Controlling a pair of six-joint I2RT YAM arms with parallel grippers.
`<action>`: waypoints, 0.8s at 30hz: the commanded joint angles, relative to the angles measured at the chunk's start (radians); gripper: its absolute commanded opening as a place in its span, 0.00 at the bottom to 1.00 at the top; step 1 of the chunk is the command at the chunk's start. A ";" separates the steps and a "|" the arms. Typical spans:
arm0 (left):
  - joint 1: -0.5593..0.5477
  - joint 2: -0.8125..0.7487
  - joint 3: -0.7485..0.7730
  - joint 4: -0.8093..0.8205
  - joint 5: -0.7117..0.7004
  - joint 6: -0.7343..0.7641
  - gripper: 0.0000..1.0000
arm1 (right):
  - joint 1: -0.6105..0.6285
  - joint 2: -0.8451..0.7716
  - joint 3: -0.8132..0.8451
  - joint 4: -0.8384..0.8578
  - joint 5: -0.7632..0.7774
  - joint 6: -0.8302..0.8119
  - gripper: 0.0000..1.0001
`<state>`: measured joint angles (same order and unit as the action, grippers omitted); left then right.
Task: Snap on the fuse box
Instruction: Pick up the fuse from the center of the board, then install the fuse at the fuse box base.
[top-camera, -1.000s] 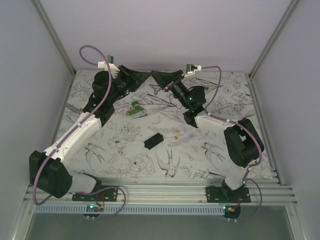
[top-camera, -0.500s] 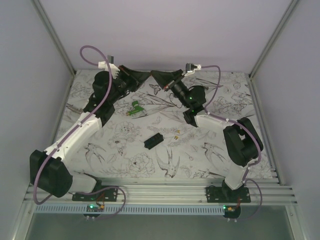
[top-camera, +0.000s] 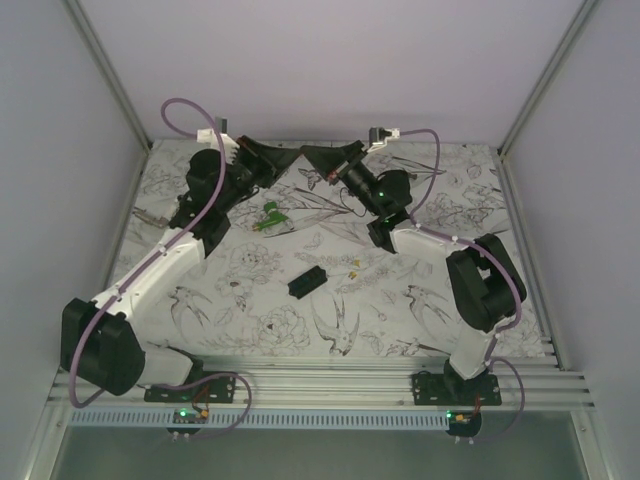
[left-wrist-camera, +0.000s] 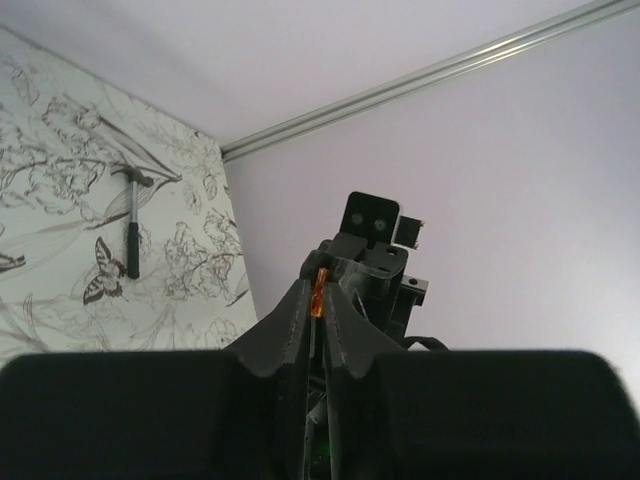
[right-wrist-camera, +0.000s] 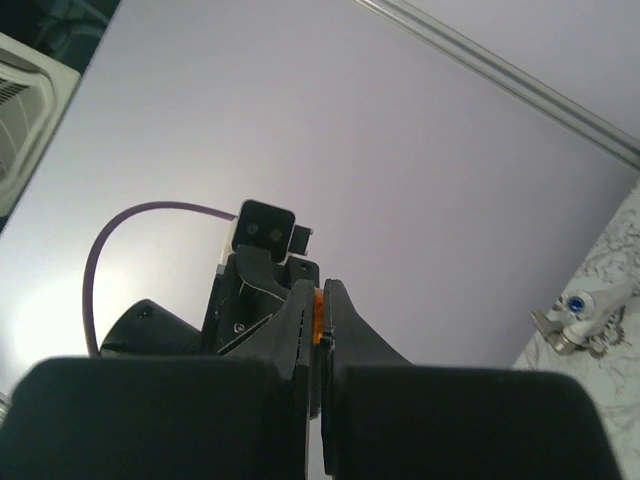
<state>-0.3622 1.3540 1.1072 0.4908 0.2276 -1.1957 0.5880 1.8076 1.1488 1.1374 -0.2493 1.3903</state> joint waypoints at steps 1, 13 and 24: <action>0.024 -0.020 -0.079 0.017 0.031 -0.011 0.16 | -0.001 -0.020 0.005 -0.061 -0.097 -0.076 0.00; 0.173 -0.149 -0.260 -0.241 0.226 0.200 0.53 | -0.016 -0.156 0.074 -0.913 -0.178 -0.665 0.00; 0.194 -0.113 -0.297 -0.540 0.314 0.459 0.72 | 0.107 -0.133 0.248 -1.513 0.074 -1.106 0.00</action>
<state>-0.1749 1.2167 0.8337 0.0830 0.4847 -0.8566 0.6327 1.6760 1.3346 -0.1322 -0.3084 0.4797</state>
